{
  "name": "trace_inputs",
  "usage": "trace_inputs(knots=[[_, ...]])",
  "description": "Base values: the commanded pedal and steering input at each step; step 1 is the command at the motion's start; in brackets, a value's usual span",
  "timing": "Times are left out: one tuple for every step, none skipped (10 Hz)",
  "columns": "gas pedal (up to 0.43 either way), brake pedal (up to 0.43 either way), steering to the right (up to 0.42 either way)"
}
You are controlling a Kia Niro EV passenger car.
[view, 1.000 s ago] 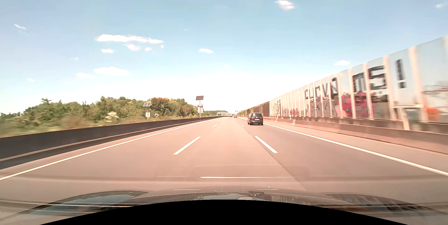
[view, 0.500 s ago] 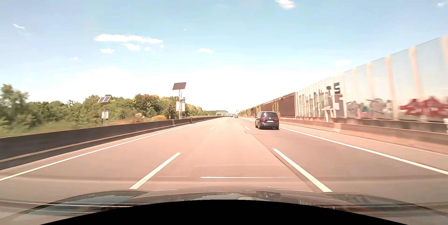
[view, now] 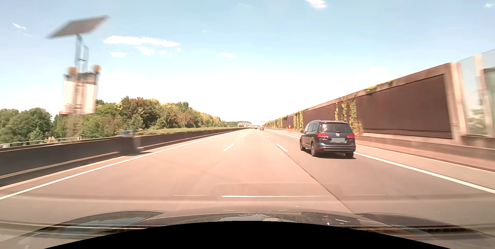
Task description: Follow the waypoints while adhering to traffic rules and regulations
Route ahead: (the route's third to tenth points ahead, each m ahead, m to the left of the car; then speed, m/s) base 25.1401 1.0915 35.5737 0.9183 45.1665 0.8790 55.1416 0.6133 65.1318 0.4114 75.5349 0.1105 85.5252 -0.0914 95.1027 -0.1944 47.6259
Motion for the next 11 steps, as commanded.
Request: trace_inputs(knots=[[0.591, 0.000, -0.001], [0.591, 0.000, -0.001], [0.591, 0.000, -0.001], [0.591, 0.000, -0.001], [0.591, 0.000, -0.001], [0.591, 0.000, -0.001], [0.591, 0.000, -0.001], [0.591, 0.000, -0.001], [0.591, 0.000, -0.001], [0.591, 0.000, -0.001], [0.591, 0.000, -0.001]])
